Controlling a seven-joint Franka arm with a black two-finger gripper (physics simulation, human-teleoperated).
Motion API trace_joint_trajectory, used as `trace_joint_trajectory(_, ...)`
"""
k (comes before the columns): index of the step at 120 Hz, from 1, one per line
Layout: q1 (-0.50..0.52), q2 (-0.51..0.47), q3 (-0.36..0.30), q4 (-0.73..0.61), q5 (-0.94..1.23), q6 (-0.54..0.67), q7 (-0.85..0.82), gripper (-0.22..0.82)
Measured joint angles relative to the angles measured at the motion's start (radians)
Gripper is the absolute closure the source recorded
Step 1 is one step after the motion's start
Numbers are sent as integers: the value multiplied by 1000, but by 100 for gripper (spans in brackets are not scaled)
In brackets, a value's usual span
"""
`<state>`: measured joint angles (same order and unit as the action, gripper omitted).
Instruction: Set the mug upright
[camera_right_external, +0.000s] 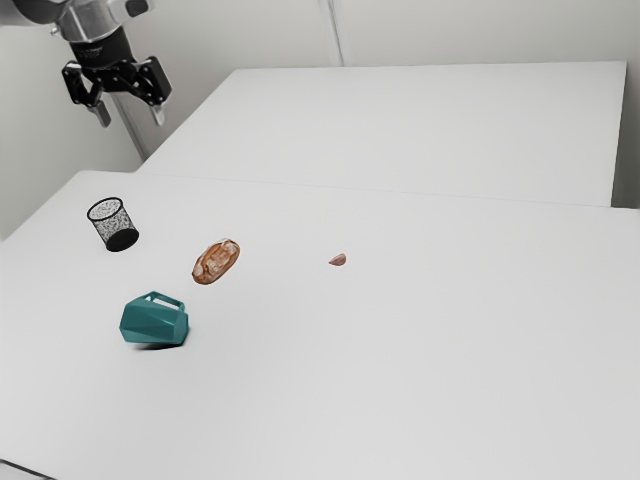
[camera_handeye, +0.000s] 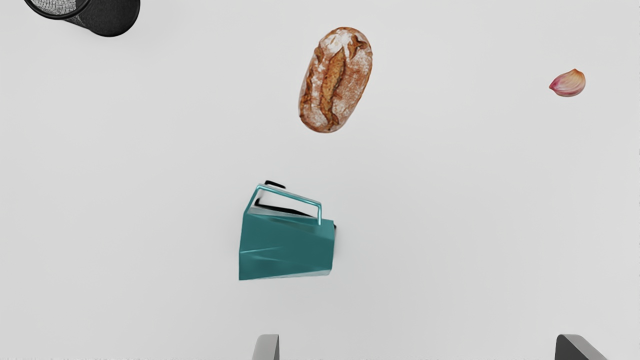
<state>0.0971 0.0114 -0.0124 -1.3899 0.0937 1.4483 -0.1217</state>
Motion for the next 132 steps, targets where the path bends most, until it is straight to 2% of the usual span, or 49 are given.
trace_joint_trajectory(20, 2, 3, 1, 21, -46, -15, 12, 0)
trace_joint_trajectory(32, -44, -16, 47, -7, -112, -12, 23, 0)
trace_joint_trajectory(39, -116, -58, 120, -92, -183, -3, 38, 0)
trace_joint_trajectory(45, -163, -105, 198, -226, -252, 36, 64, 0)
trace_joint_trajectory(57, -59, -129, 348, -443, -396, 131, 136, 0)
trace_joint_trajectory(64, -9, -122, 397, -505, -459, 176, 181, 0)
trace_joint_trajectory(76, 50, -56, 421, -547, -553, 232, 259, 0)
trace_joint_trajectory(92, 121, 97, 437, -562, -695, 275, 377, 0)
trace_joint_trajectory(104, 143, 198, 481, -585, -789, 292, 471, 0)
trace_joint_trajectory(115, 148, 239, 509, -617, -849, 304, 554, 0)
trace_joint_trajectory(132, 171, 275, 516, -641, -955, 308, 680, 0)
